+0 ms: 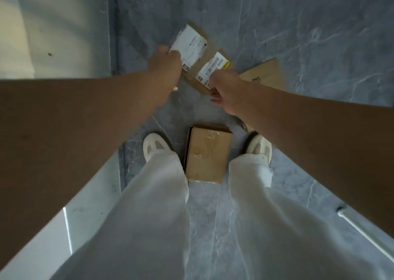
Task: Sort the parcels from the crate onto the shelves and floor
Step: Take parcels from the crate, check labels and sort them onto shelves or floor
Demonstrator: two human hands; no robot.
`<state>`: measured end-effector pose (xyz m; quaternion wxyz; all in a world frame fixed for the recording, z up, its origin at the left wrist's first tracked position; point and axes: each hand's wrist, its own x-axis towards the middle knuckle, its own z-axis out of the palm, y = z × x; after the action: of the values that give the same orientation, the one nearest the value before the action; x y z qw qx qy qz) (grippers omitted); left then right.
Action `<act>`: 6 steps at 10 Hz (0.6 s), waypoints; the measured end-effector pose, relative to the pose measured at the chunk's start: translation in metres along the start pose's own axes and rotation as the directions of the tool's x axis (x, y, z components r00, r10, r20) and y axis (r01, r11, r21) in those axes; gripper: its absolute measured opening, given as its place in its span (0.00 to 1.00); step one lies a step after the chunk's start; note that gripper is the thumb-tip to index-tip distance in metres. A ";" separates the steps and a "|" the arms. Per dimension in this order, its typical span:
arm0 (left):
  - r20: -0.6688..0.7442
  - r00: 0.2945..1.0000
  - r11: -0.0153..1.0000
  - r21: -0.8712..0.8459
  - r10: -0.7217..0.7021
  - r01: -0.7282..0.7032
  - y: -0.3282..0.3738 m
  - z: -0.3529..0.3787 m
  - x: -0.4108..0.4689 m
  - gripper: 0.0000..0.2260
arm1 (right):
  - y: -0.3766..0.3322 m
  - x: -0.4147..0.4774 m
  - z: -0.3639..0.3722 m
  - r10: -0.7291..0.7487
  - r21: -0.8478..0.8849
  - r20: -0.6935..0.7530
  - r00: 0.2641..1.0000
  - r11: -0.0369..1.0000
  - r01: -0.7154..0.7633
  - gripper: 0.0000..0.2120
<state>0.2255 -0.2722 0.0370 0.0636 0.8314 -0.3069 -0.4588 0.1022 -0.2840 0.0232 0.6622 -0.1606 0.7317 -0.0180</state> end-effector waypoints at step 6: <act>-0.543 0.839 0.687 -0.622 -0.034 -0.375 0.291 -0.327 -0.418 0.10 | -0.260 -0.556 -0.137 -0.755 -0.302 0.103 0.647 0.596 0.744 0.13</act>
<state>0.1924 -0.3260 0.6389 0.5010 0.7990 -0.1575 -0.2929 0.0634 -0.4120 0.6373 0.5451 -0.5566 0.6008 -0.1792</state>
